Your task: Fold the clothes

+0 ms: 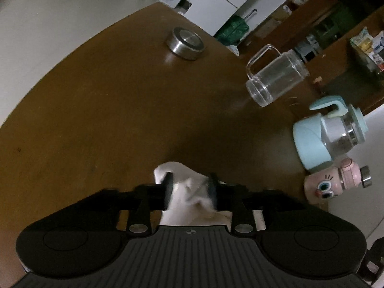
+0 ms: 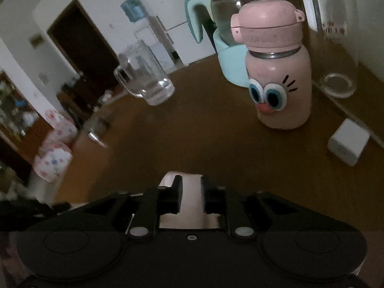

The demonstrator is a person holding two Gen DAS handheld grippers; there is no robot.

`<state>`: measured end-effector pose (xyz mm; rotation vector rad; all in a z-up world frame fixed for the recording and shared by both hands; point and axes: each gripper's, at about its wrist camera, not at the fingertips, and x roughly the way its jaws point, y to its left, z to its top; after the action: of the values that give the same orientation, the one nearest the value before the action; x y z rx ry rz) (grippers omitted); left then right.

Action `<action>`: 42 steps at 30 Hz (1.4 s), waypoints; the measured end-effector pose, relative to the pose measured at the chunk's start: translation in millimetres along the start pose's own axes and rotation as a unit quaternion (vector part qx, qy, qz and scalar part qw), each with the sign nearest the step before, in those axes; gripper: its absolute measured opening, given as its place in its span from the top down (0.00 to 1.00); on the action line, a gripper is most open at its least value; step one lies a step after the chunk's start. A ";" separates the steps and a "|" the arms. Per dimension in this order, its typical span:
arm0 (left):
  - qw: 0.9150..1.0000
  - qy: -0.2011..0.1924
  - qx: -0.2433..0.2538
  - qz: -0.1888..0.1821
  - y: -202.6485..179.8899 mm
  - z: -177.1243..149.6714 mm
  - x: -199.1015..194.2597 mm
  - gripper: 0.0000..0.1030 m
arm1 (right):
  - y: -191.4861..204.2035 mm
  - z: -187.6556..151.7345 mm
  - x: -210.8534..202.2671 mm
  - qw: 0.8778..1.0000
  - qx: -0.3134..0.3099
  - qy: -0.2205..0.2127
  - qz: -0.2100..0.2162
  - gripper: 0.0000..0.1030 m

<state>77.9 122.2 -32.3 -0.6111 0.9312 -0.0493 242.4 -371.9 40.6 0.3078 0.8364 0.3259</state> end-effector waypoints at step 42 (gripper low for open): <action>0.980 0.021 0.194 0.026 -84.1 -32.5 18.6 0.45 | 74.8 -7.1 25.3 0.982 -0.184 0.048 -0.015 0.64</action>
<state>82.6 31.5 -17.3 -0.2240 0.9458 -0.1926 241.0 -293.0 48.3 -0.0668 0.8563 0.4615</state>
